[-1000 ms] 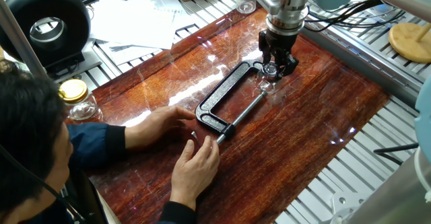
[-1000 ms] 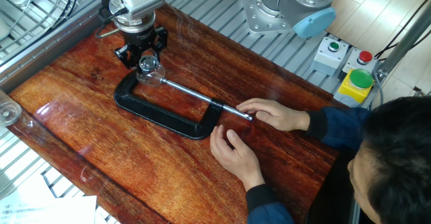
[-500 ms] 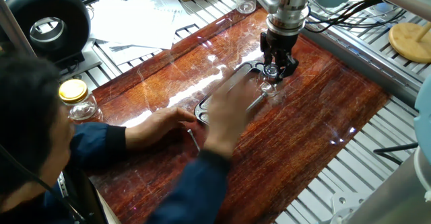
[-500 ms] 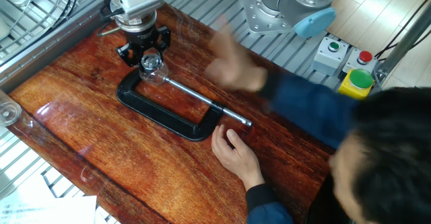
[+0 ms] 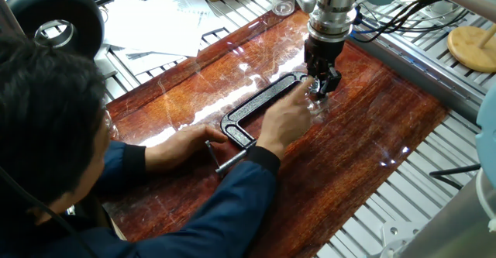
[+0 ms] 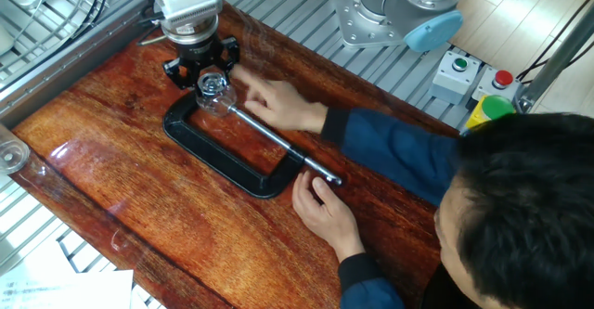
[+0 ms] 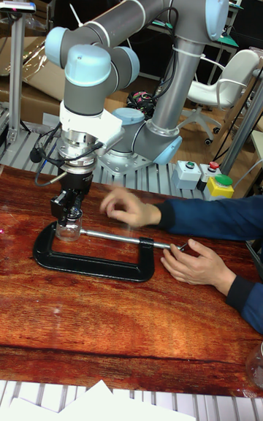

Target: Screw the lid onto the jar

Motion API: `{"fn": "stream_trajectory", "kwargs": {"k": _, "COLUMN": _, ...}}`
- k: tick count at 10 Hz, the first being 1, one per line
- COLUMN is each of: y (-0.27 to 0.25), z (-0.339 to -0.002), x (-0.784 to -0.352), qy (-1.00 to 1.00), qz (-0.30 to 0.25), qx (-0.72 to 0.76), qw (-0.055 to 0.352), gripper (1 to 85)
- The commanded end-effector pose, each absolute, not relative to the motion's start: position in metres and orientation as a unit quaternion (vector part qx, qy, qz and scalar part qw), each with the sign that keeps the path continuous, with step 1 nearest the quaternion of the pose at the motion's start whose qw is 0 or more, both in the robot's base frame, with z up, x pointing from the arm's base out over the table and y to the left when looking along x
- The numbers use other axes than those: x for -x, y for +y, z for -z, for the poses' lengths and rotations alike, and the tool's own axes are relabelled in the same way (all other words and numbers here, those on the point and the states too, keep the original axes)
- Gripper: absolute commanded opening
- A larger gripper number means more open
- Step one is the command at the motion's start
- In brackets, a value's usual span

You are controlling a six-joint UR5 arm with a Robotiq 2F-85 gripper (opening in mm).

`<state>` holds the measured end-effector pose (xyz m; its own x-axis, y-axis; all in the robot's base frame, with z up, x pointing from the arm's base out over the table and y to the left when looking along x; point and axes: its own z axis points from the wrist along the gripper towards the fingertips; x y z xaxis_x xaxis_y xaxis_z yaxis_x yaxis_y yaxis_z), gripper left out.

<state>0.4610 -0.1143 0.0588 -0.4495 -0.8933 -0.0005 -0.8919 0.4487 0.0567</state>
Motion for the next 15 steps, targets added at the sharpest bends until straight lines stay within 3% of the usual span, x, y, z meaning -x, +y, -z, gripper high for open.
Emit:
{"fn": "stream_trajectory", "kwargs": {"k": 1, "y": -0.1102, "z": -0.0607, "x": -0.4664, "qy": -0.85, "qz": 0.026, "qx": -0.526, "qw": 0.0, "gripper": 56.0}}
{"fn": "stream_trajectory", "kwargs": {"k": 7, "y": -0.1024, "z": -0.0613, "x": -0.4675, "qy": -0.827, "qz": 0.045, "qx": -0.561, "qw": -0.018, "gripper": 85.0}}
{"fn": "stream_trajectory", "kwargs": {"k": 15, "y": -0.1027, "z": -0.0662, "x": -0.4644, "qy": -0.826, "qz": 0.055, "qx": -0.56, "qw": -0.013, "gripper": 84.0}}
